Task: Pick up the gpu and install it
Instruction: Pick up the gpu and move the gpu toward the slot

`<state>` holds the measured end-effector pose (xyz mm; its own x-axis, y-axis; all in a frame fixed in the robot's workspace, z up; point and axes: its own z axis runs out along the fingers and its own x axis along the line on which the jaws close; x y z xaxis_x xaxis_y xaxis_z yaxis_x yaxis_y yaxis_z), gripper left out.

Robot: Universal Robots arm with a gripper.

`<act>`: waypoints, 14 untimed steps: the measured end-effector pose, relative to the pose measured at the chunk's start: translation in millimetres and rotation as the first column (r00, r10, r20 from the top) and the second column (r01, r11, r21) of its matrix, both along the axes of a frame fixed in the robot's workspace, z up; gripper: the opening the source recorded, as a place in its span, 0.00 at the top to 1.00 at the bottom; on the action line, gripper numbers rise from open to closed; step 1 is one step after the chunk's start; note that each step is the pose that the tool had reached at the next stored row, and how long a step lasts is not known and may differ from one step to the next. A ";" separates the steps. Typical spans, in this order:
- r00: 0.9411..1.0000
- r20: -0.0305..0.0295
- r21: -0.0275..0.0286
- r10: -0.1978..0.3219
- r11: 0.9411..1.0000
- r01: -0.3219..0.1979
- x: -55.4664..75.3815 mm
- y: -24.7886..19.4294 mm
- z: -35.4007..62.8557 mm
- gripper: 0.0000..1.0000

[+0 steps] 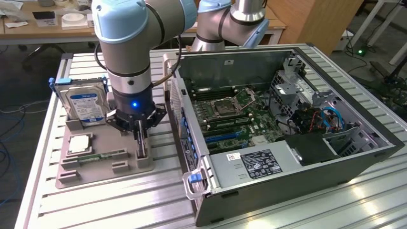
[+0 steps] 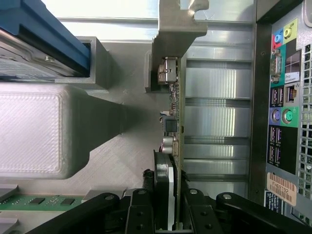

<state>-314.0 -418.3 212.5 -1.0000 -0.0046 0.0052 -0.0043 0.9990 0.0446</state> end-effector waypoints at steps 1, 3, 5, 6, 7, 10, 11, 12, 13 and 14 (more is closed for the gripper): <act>1.000 0.000 0.000 0.000 1.000 0.000 0.0 0.0 0.0 0.72; 1.000 0.000 0.000 0.000 1.000 0.000 0.0 0.0 0.0 0.72; 1.000 0.000 0.000 0.000 1.000 0.000 0.0 0.0 0.5 0.72; 1.000 0.000 0.000 0.000 1.000 0.000 -0.1 0.0 2.3 0.72; 1.000 0.000 0.000 0.000 1.000 0.000 -0.1 0.0 5.1 0.72; 1.000 0.000 0.000 0.000 1.000 0.000 -0.2 0.0 13.6 0.72; 1.000 0.000 0.000 0.000 1.000 0.000 -0.2 0.0 17.2 0.72; 1.000 0.000 0.000 0.000 1.000 0.000 -0.2 0.0 20.7 0.72; 1.000 0.000 0.000 0.000 1.000 0.000 -0.2 0.0 24.0 0.72; 1.000 0.000 0.001 0.000 1.000 0.000 -0.2 0.0 27.1 0.72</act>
